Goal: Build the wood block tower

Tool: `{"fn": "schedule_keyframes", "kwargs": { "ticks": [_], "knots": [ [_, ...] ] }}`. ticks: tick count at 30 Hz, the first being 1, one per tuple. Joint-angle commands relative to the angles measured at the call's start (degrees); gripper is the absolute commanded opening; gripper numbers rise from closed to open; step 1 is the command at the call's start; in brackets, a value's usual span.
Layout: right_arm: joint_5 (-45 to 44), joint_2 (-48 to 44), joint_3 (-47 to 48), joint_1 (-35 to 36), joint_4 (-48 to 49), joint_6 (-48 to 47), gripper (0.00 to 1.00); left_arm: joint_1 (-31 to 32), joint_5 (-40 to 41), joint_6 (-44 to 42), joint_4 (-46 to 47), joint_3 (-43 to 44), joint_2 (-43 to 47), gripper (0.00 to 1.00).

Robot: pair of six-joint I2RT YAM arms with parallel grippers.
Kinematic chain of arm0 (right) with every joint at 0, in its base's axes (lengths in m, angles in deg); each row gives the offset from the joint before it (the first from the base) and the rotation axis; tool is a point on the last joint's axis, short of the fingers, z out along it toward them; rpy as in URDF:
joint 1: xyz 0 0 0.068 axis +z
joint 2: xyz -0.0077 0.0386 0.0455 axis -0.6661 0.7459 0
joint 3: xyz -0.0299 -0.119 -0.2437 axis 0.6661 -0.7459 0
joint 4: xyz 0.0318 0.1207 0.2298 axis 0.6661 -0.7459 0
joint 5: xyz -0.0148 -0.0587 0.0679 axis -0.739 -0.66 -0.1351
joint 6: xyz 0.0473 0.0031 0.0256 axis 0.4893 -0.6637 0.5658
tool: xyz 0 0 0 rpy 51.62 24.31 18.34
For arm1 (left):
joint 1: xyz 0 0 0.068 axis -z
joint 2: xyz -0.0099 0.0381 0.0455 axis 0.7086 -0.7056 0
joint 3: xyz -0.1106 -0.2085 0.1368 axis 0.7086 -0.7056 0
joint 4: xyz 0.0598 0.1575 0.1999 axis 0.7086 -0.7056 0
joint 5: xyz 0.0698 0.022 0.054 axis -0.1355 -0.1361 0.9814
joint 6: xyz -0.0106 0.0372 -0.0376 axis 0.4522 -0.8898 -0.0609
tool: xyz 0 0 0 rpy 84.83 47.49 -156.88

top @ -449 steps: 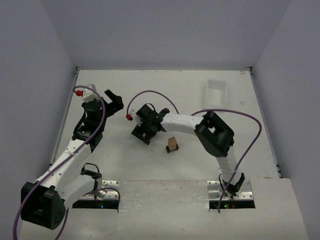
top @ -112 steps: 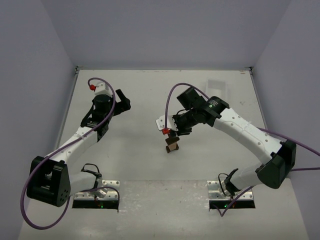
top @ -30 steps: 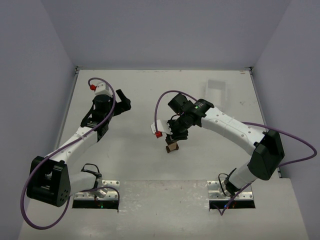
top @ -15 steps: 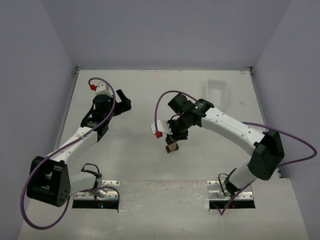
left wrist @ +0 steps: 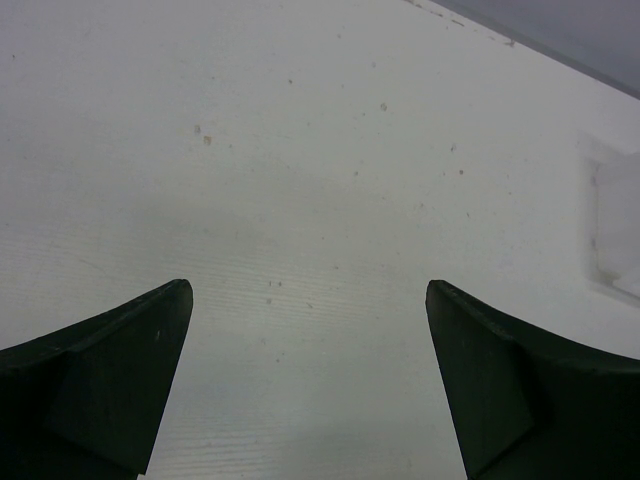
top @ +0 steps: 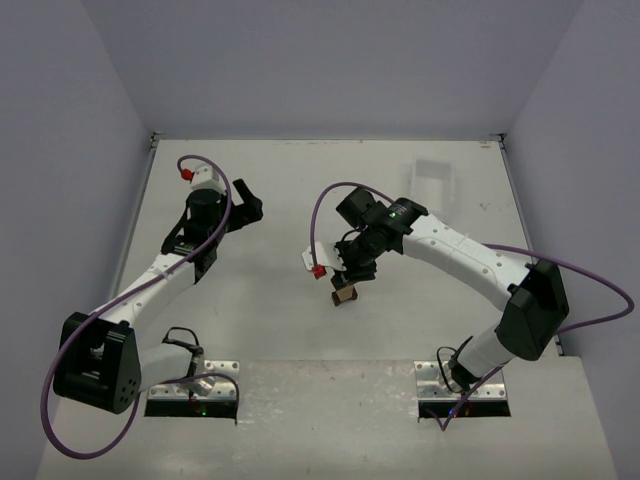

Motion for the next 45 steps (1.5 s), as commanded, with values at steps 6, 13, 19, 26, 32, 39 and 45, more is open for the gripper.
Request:
{"fn": "schedule_keyframes", "kwargs": {
  "ticks": [6, 13, 19, 26, 32, 39, 45],
  "knots": [
    [2.7, -1.5, 0.7, 0.2, -1.5, -2.5, 0.42, 0.0, -0.5, -1.0, 2.8, 1.4, 0.3, 1.00],
    [3.0, -1.5, 0.7, 0.2, -0.9, -2.7, 0.43, 0.0, -0.8, -1.1, 2.8, 1.4, 0.2, 1.00],
    [2.0, -0.8, 0.9, 0.2, -0.5, -2.8, 0.43, 0.0, -1.0, -1.2, 2.7, 1.3, 0.2, 1.00],
    [1.3, -0.7, 0.9, 0.2, 0.0, -2.6, 0.46, 0.0, -0.8, -1.2, 2.6, 1.3, 0.3, 1.00],
    [0.3, -0.9, 0.2, 0.2, 1.0, -2.6, 0.47, 0.0, -1.1, -1.2, 2.5, 1.3, 0.5, 1.00],
    [-0.3, -1.2, -0.7, 0.2, 2.4, -2.5, 0.48, 0.0, -1.3, -1.3, 2.5, 1.3, 0.5, 1.00],
    [-0.7, -1.3, -1.0, 0.2, 2.7, -2.5, 0.48, 0.0, -1.3, -1.2, 2.6, 1.3, 0.5, 1.00]
  ]
}}
